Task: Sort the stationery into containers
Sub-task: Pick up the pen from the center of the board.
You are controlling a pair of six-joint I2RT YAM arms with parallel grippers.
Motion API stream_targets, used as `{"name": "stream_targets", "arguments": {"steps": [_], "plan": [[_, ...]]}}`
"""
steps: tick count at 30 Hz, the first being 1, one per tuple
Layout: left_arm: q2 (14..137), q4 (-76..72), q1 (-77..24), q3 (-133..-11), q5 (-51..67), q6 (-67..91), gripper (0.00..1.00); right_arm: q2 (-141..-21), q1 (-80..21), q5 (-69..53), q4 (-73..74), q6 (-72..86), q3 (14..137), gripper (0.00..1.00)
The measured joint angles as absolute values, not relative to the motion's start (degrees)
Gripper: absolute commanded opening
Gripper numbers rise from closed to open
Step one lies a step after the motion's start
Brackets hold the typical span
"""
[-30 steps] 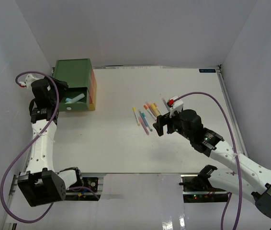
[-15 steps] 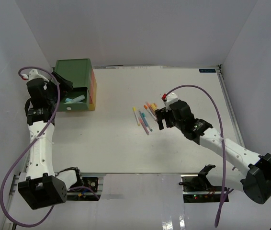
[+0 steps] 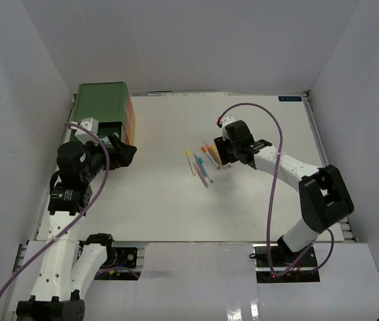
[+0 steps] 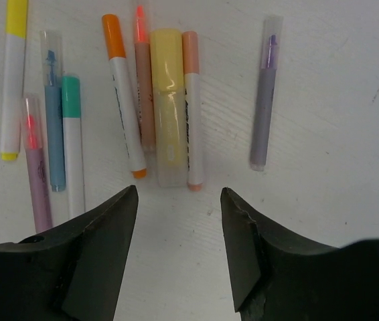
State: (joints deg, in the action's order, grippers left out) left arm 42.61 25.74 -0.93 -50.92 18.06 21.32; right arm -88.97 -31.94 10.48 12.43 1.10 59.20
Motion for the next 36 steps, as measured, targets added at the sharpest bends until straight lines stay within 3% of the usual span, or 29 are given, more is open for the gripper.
{"name": "stream_targets", "arguments": {"steps": [15,20,36], "plan": [[40.3,27.3,-5.4,-48.4,18.0,18.7,0.98,-105.9,-31.9,10.0,13.6,1.0,68.7,0.47],[40.3,27.4,-5.5,-48.4,18.0,18.7,0.98,-107.1,-31.9,10.4,13.6,0.9,69.3,0.40],[40.8,27.4,-5.5,-48.1,18.5,18.9,0.98,-108.6,-31.8,9.7,13.6,0.8,69.8,0.34]]}}
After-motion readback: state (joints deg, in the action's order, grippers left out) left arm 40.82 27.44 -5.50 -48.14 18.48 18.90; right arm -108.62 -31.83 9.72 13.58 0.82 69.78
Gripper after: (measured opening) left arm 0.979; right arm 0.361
